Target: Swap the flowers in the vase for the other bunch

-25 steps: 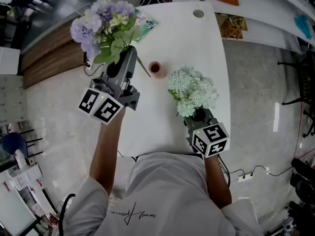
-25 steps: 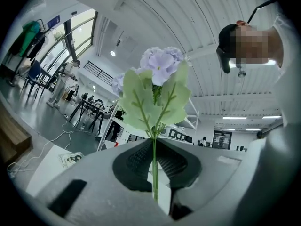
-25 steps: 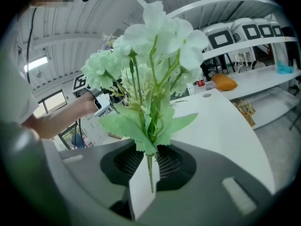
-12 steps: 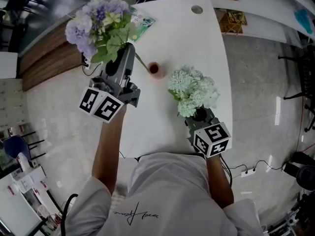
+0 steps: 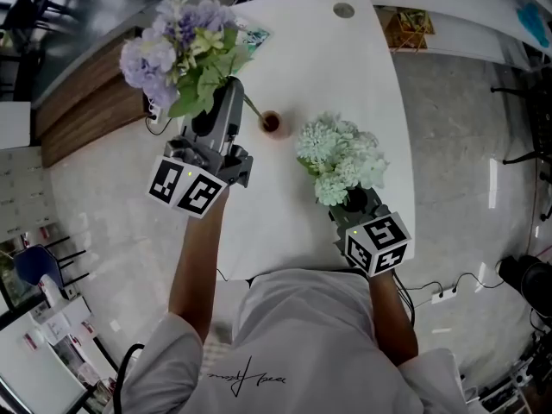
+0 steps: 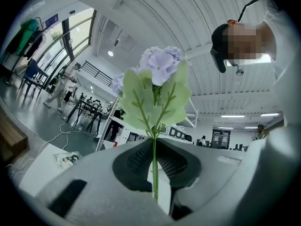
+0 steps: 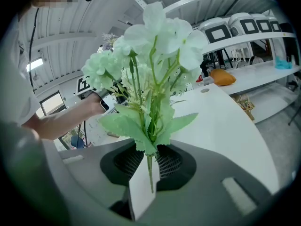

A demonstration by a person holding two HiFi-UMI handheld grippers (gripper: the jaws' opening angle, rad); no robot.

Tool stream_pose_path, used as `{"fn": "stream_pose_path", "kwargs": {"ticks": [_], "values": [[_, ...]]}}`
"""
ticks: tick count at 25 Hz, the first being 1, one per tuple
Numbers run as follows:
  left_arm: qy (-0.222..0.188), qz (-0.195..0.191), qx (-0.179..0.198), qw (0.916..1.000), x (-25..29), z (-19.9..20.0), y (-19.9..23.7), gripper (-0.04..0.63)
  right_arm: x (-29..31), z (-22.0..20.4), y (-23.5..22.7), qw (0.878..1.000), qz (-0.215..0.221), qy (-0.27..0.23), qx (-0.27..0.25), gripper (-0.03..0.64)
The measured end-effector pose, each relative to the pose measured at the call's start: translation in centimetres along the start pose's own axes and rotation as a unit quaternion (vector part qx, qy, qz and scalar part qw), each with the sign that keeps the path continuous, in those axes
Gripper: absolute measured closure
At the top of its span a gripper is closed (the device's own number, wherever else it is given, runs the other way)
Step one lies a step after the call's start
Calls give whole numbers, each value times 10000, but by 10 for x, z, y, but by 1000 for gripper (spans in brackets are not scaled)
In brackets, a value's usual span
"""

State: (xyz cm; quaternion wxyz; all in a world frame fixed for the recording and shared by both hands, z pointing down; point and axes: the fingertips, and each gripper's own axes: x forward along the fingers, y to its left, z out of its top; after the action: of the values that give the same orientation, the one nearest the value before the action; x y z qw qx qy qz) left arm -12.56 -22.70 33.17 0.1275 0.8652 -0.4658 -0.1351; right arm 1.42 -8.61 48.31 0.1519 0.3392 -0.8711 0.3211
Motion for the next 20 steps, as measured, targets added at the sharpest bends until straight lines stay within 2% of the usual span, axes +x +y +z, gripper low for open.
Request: {"fn": "stream_pose_path", "kwargs": {"ticks": [9, 15, 20], "values": [[118, 34, 61, 9999, 1, -20, 3, 578, 2, -5, -4, 10000, -51, 33, 70, 535], [193, 25, 86, 9998, 3, -47, -4, 578, -1, -19, -16, 9999, -51, 18, 97, 535], [218, 56, 94, 9997, 0, -51, -8, 578, -5, -20, -14, 10000, -26, 34, 86, 535]]}}
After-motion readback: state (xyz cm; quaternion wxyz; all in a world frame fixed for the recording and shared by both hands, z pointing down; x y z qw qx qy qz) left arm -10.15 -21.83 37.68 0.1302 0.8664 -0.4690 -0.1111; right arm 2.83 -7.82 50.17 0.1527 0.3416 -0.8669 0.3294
